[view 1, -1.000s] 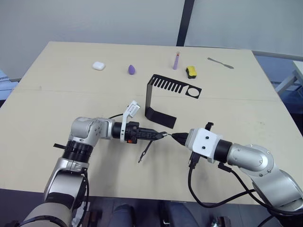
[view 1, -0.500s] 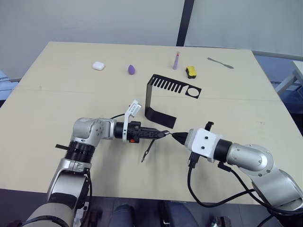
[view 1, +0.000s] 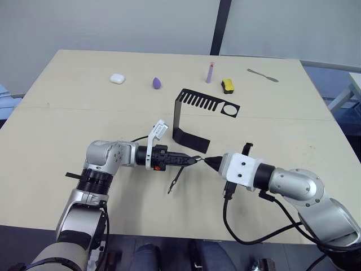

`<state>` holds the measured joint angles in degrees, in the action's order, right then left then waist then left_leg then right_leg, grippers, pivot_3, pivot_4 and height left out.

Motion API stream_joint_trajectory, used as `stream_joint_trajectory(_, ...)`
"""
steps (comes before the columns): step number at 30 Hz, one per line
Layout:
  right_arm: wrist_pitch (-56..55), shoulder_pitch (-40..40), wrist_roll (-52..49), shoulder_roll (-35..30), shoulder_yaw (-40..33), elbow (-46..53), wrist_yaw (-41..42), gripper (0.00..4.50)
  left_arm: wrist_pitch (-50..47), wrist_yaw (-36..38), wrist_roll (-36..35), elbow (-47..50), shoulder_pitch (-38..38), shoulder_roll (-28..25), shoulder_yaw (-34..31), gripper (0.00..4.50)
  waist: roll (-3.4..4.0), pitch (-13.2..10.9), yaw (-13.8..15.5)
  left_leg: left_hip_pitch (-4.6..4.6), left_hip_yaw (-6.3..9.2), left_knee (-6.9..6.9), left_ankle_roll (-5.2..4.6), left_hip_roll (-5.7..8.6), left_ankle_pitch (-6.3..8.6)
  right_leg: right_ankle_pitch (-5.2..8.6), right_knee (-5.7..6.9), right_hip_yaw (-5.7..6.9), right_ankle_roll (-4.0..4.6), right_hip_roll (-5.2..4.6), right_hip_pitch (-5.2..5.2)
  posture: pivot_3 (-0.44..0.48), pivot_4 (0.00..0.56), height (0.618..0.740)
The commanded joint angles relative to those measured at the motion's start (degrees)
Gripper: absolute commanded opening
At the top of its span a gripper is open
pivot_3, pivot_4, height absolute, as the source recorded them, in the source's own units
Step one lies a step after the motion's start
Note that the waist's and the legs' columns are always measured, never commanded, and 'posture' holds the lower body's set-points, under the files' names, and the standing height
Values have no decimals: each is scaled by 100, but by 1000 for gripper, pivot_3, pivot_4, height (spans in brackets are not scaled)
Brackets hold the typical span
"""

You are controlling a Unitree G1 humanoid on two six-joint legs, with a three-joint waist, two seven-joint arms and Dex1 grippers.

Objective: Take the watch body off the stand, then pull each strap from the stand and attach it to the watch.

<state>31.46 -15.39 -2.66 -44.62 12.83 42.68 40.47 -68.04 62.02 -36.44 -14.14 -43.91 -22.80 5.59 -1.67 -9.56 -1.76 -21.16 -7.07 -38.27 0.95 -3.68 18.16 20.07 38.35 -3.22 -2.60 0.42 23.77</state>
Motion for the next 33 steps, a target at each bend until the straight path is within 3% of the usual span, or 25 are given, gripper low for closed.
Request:
stream_joint_trajectory(1,-111,-117,32,13,8,140,83,0,-4,52,-184,327,-84,72,16,1579,0,0,0,0,0,0,0,0,0,0,0,0,0,0,0,0,150,740)
stream_joint_trajectory(33,-103,-296,152,83,44,-44,224,0,-280,-57,-347,621,-123,304,-101,1579,0,0,-1,1,0,-3,0,0,0,1,7,0,2,0,1,0,150,740)
